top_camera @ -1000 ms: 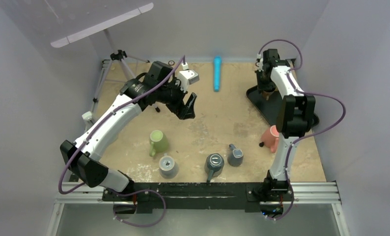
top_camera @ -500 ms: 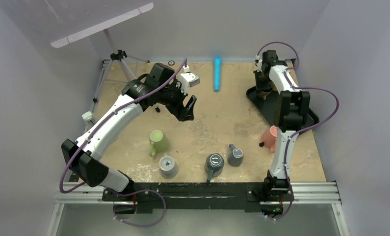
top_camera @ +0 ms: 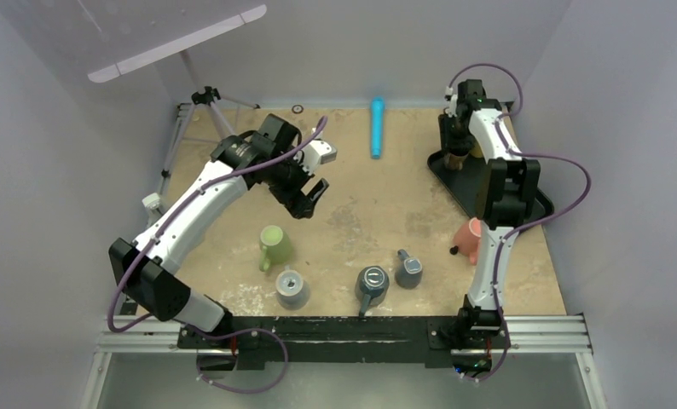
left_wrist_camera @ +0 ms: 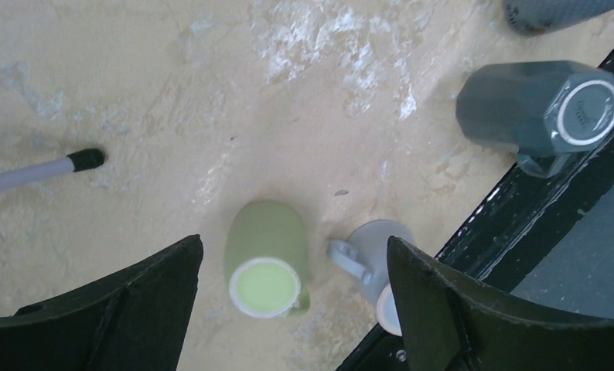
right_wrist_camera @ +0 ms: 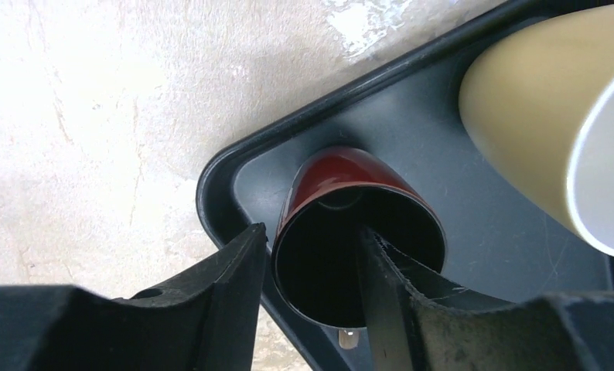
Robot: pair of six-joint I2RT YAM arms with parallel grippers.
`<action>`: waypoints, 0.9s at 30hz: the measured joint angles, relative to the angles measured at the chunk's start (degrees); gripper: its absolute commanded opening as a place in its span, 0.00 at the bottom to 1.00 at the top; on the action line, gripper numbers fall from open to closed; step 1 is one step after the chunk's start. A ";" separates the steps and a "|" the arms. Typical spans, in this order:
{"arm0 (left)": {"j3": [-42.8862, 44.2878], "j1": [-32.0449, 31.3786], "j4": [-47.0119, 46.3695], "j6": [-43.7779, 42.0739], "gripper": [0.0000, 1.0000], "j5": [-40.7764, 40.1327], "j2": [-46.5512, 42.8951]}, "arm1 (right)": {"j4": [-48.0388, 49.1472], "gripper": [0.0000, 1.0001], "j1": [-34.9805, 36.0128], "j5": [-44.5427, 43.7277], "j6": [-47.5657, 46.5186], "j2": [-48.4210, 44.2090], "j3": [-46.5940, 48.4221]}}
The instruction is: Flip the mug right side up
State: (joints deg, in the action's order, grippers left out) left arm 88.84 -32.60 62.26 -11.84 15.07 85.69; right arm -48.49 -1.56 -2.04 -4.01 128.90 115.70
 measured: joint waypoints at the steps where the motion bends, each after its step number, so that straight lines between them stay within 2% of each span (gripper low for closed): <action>1: -0.15 0.42 0.61 -0.46 0.93 -0.50 -0.07 | -0.15 0.51 0.00 -0.09 0.02 -0.20 0.26; 5: -3.26 3.72 3.52 -3.06 0.92 -2.60 -2.05 | -0.83 0.54 0.00 -0.52 0.17 -1.75 1.14; 8: -7.69 7.54 5.68 -5.25 0.84 -4.28 -5.62 | -1.79 0.57 0.04 -1.73 0.70 -4.70 1.14; 10: -11.15 10.29 7.39 -6.45 0.78 -5.60 -8.41 | -2.23 0.59 0.07 -2.36 1.31 -7.93 1.07; 14: -18.10 14.67 11.06 -8.81 0.77 -7.06 -13.20 | -2.19 0.63 0.50 -2.97 2.78 -16.06 -0.83; 20: -28.20 15.17 9.90 -8.55 0.75 -7.10 -15.02 | -1.46 0.73 4.42 -2.99 6.16 -25.42 -5.18; 23: -29.42 14.93 7.93 -8.22 0.75 -9.18 -12.39 | -0.07 0.76 6.82 -2.91 7.96 -27.23 -7.19; 24: -29.53 14.88 6.93 -8.26 0.76 -9.64 -11.87 | 0.52 0.81 7.52 -2.91 8.50 -27.85 -8.20; 27: -29.62 14.78 3.74 -8.35 0.76 -11.37 -10.38 | 2.21 0.86 8.87 -2.67 10.23 -29.86 -11.54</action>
State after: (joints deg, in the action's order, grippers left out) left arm 59.22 -17.82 66.00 -20.18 3.70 75.31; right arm -46.28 7.31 -4.71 6.22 99.04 104.16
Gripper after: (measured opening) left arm 0.754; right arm 0.811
